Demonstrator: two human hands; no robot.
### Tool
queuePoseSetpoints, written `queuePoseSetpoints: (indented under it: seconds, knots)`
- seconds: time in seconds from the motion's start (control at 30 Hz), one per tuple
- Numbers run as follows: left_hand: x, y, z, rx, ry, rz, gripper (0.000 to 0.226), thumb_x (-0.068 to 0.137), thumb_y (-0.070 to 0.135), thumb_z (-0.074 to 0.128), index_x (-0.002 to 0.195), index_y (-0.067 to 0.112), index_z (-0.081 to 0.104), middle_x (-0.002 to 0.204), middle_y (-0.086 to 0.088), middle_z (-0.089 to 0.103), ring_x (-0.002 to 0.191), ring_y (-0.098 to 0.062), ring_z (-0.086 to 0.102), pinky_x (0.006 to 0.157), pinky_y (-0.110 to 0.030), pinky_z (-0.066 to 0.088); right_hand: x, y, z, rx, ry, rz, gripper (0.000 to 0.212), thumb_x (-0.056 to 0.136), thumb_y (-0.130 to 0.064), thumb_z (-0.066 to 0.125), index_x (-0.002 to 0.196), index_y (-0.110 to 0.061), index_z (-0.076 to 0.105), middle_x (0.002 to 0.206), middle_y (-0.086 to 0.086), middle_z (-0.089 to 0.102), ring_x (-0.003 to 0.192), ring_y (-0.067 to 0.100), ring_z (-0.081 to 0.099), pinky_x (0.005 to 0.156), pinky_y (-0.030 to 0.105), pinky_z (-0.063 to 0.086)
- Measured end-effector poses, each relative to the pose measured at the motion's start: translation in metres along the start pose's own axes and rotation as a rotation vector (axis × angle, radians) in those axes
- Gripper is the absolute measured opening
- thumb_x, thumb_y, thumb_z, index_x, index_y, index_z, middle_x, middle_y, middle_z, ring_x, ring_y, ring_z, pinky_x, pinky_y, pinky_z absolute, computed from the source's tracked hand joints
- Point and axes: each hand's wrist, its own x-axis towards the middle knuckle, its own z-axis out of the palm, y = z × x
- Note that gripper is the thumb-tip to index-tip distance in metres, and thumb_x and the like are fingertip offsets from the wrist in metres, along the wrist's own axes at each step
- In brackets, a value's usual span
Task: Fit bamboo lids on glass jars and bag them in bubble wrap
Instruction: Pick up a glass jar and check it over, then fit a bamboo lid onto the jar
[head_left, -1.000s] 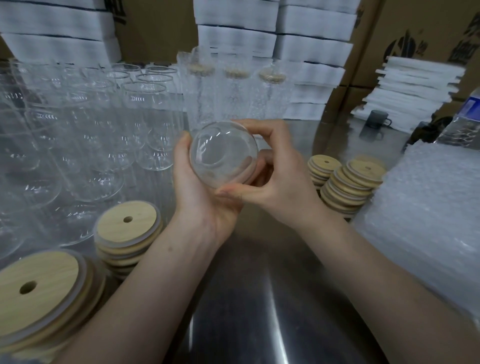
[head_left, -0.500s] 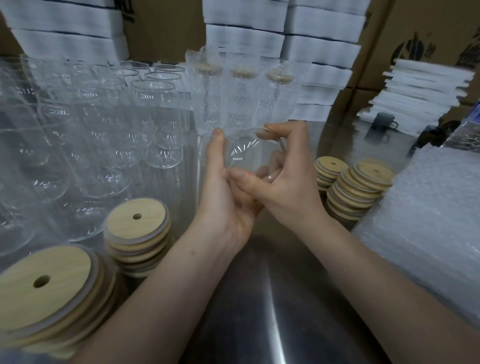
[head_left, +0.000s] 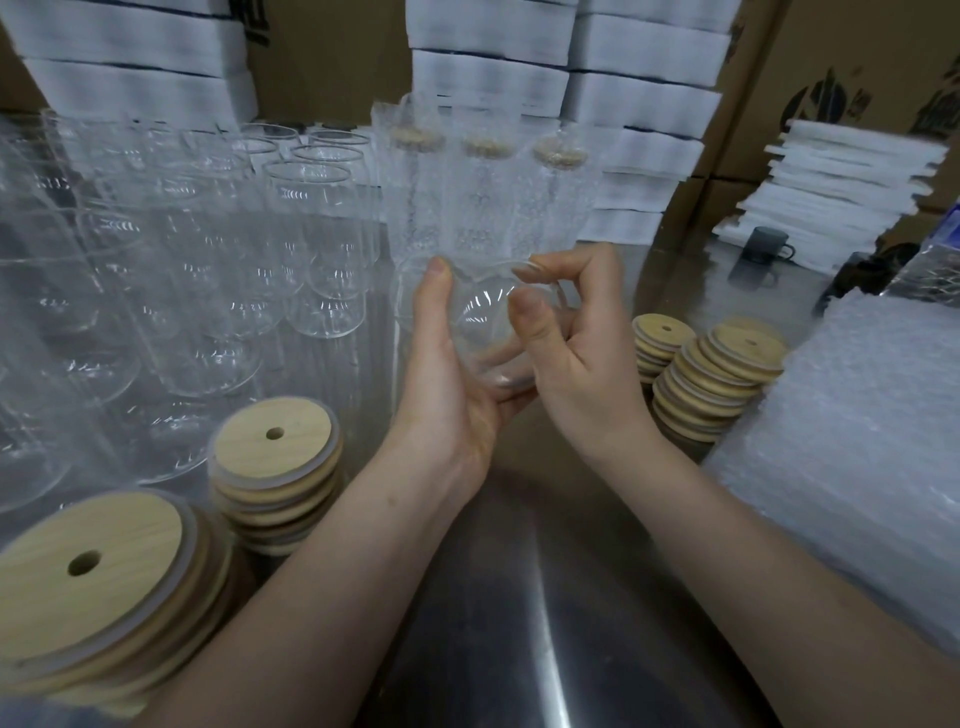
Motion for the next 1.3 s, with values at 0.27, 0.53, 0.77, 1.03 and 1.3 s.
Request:
queuePoseSetpoints:
  seconds: [0.27, 0.53, 0.77, 1.03, 1.3]
  knots:
    - [0.003, 0.002, -0.002, -0.026, 0.009, -0.018, 0.075, 0.091, 0.067, 0.034, 0.145, 0.016, 0.044, 0.129, -0.025, 0.055, 0.073, -0.025, 0.066, 0.077, -0.04, 0.056, 0.0, 0.001, 0.0, -0.114, 0.13, -0.148, 0.039, 0.097, -0.04, 0.036, 0.101, -0.006, 0.055, 0.097, -0.003, 0.063, 0.083, 0.021, 0.063, 0.074, 0.045, 0.052]
    - [0.004, 0.001, -0.001, 0.111, 0.235, 0.062, 0.061, 0.09, 0.061, 0.048, 0.134, 0.02, 0.051, 0.127, -0.022, 0.06, 0.104, -0.029, 0.068, 0.061, -0.039, 0.058, 0.004, 0.011, -0.007, -0.142, 0.233, -0.088, 0.03, 0.101, -0.02, 0.037, 0.094, -0.005, 0.062, 0.082, -0.016, 0.061, 0.076, 0.002, 0.062, 0.073, 0.023, 0.048]
    - [0.013, 0.0, -0.009, 0.505, 0.412, 0.264, 0.094, 0.08, 0.066, 0.059, 0.152, 0.026, 0.012, 0.129, 0.003, 0.06, 0.095, -0.023, 0.061, 0.059, -0.031, 0.058, 0.02, 0.041, -0.029, -0.772, 0.056, 0.417, 0.053, 0.094, -0.017, 0.05, 0.144, -0.011, 0.034, 0.152, 0.016, 0.023, 0.117, 0.04, 0.051, 0.079, 0.033, 0.031]
    - [0.008, -0.005, -0.014, 0.975, 0.482, 0.426, 0.106, 0.074, 0.068, 0.065, 0.153, 0.029, 0.006, 0.099, 0.011, 0.057, 0.099, -0.018, 0.061, 0.091, -0.039, 0.046, 0.025, 0.046, -0.037, -0.928, -0.045, 0.615, 0.067, 0.093, -0.018, 0.055, 0.148, -0.001, 0.021, 0.151, 0.031, 0.021, 0.128, 0.048, 0.041, 0.1, 0.042, 0.039]
    - [0.015, -0.009, -0.024, 1.131, 0.507, 0.473, 0.095, 0.066, 0.07, 0.069, 0.14, 0.023, 0.032, 0.109, 0.012, 0.054, 0.105, -0.015, 0.055, 0.083, -0.033, 0.041, 0.023, 0.046, -0.035, -1.053, -0.091, 0.586, 0.059, 0.092, -0.001, 0.057, 0.143, 0.003, 0.029, 0.144, 0.025, 0.029, 0.117, 0.043, 0.051, 0.094, 0.037, 0.04]
